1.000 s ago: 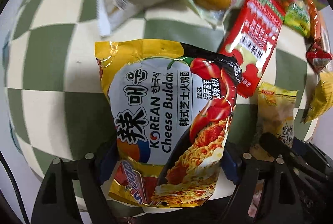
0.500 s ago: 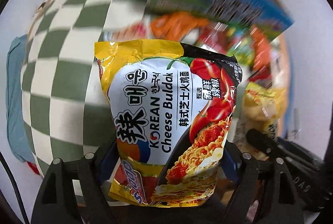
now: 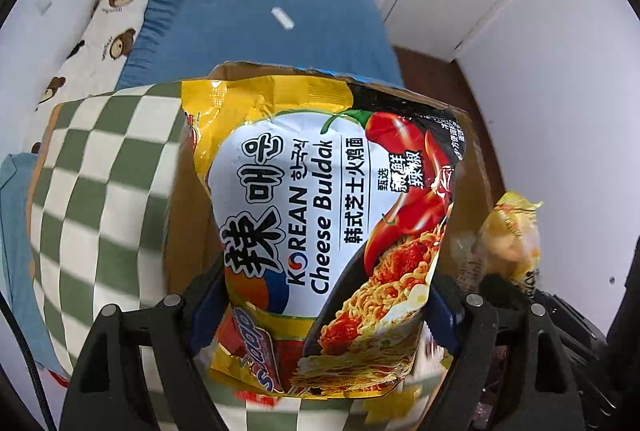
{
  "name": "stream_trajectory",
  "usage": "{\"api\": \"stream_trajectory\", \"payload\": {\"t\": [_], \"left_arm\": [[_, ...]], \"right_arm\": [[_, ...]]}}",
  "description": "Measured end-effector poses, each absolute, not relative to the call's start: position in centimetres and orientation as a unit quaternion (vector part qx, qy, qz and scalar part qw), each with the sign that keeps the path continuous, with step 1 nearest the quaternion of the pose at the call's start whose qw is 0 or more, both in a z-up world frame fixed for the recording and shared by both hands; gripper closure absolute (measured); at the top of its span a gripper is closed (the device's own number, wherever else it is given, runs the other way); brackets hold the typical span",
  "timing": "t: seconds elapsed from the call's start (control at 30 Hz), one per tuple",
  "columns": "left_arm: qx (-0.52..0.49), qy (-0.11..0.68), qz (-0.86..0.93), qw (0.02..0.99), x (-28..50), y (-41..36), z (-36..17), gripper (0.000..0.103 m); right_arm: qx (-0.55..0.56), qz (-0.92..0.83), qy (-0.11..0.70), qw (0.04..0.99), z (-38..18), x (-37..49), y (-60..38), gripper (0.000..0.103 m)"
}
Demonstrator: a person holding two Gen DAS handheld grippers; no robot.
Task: Organize snacks
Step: 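Carry both packets into the cardboard box and open both tools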
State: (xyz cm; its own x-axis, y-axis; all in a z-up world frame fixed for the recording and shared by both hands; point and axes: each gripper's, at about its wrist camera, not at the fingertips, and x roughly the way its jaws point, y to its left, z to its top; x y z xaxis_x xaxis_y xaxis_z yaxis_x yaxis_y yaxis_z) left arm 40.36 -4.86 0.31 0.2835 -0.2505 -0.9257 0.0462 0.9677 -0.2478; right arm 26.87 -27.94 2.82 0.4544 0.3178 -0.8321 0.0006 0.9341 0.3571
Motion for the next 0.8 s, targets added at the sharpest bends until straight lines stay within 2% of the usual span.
{"api": "stream_trajectory", "payload": {"t": [0.17, 0.3, 0.6, 0.67, 0.7, 0.73, 0.8], "left_arm": [[-0.071, 0.640, -0.074, 0.761, 47.6, -6.5, -5.2, 0.020], [-0.076, 0.670, -0.067, 0.736, 50.0, -7.4, -8.6, 0.021], [-0.079, 0.696, -0.065, 0.711, 52.3, -7.5, -12.4, 0.020], [-0.066, 0.692, -0.052, 0.717, 52.3, -7.3, -12.4, 0.019], [-0.064, 0.689, -0.047, 0.720, 52.3, -7.0, -12.3, 0.016], [-0.066, 0.686, -0.044, 0.723, 52.3, -6.8, -12.1, 0.008], [-0.071, 0.681, -0.045, 0.727, 52.2, -6.4, -11.5, 0.006]], "right_arm": [[0.152, 0.093, 0.550, 0.816, -0.4, 36.2, -28.1, 0.067], [0.140, 0.092, 0.582, 0.796, -3.2, 41.1, -28.2, 0.067], [0.120, 0.096, 0.626, 0.764, -7.7, 44.7, -27.5, 0.064], [0.117, 0.095, 0.634, 0.759, -8.6, 45.4, -27.5, 0.054], [0.111, 0.092, 0.637, 0.757, -9.0, 45.8, -27.1, 0.041], [0.108, 0.088, 0.641, 0.755, -9.4, 46.3, -27.0, 0.024], [0.116, 0.087, 0.643, 0.752, -9.6, 46.6, -27.5, 0.013]]}}
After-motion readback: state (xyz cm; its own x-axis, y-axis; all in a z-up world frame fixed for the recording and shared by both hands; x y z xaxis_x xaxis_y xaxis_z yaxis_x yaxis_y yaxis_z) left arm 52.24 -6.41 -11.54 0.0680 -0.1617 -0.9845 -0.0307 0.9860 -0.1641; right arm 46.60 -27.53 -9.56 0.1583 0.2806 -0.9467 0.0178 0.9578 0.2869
